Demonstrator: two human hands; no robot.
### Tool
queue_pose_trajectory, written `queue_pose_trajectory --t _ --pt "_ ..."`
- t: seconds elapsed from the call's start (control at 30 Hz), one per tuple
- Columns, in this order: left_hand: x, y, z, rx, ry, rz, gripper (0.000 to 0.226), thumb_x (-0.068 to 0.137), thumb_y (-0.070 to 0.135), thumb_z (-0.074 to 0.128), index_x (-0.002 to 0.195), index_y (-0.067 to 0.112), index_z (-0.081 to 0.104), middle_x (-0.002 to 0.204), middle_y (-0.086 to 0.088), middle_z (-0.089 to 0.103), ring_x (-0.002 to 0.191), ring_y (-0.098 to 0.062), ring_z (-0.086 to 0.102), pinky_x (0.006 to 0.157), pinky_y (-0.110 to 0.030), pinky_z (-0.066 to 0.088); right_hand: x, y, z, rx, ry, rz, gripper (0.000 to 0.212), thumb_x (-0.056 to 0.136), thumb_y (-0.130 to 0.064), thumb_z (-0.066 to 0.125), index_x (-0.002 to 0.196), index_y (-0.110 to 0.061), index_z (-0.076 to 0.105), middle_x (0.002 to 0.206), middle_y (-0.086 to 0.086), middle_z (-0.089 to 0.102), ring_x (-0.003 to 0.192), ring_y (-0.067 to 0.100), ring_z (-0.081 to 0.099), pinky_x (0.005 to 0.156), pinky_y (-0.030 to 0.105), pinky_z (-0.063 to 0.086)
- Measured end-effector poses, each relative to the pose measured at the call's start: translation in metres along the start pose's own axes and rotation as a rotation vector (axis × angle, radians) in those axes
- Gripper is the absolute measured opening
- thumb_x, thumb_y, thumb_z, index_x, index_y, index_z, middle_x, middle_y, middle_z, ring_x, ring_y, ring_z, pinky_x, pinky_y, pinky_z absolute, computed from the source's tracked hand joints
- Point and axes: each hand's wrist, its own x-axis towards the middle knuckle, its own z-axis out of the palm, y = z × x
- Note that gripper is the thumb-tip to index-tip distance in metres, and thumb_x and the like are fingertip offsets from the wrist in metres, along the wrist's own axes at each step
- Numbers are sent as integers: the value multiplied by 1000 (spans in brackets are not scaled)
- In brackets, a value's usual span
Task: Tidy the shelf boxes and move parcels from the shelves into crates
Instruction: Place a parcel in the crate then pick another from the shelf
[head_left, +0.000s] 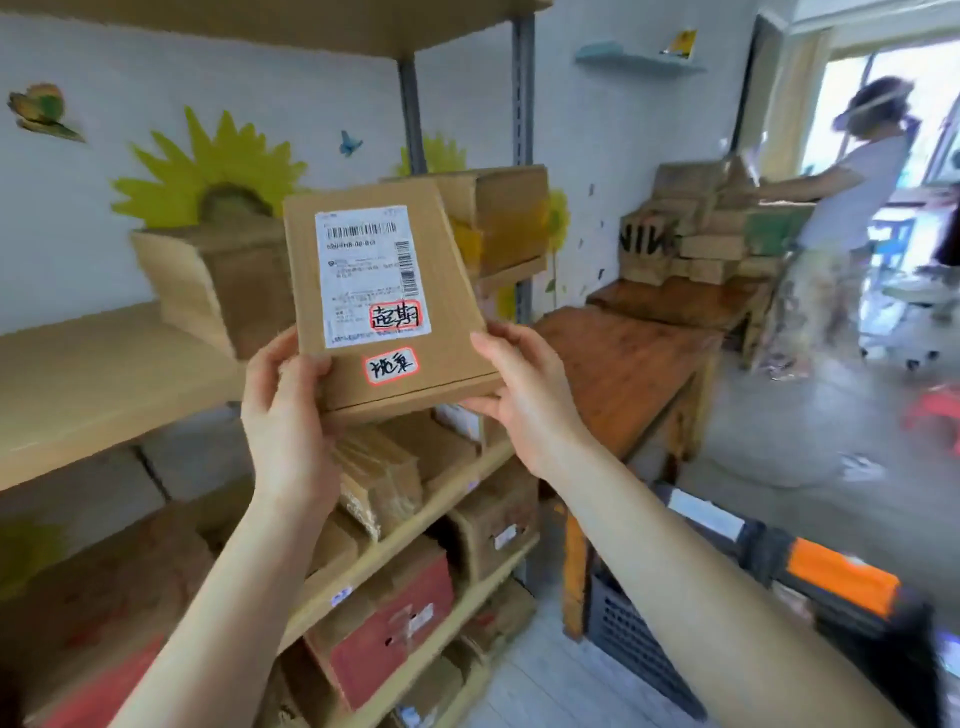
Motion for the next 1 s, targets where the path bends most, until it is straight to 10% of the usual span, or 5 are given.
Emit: queue_pose_trajectory --t 0.43,0.73,1.0 --pt "-161 -266 300 109 -427 -657 8 85 8 55 82 16 58 70 0 60 57 -9 58 44 -18 44 -24 -58 -416 -117 649 121 10 85 -19 64 91 -21 57 94 -2 63 82 9 64 58 28 56" --pt "-244 -437 419 266 -825 -1279 31 93 17 52 123 9 47 117 -15 61 88 -27 63 70 -38 52 -42 -37 -619 -100 1007 295 25 89 -19 58 113 -14 52 104 8 61 85 14 60 54 25 54" --pt "-288 -641 480 372 -761 -1565 17 95 9 47 110 9 52 98 -8 65 89 -20 62 67 -31 51 -23 55 -779 235 1153 512 16 91 -7 54 107 -7 54 93 8 67 80 16 64 69 28 56"
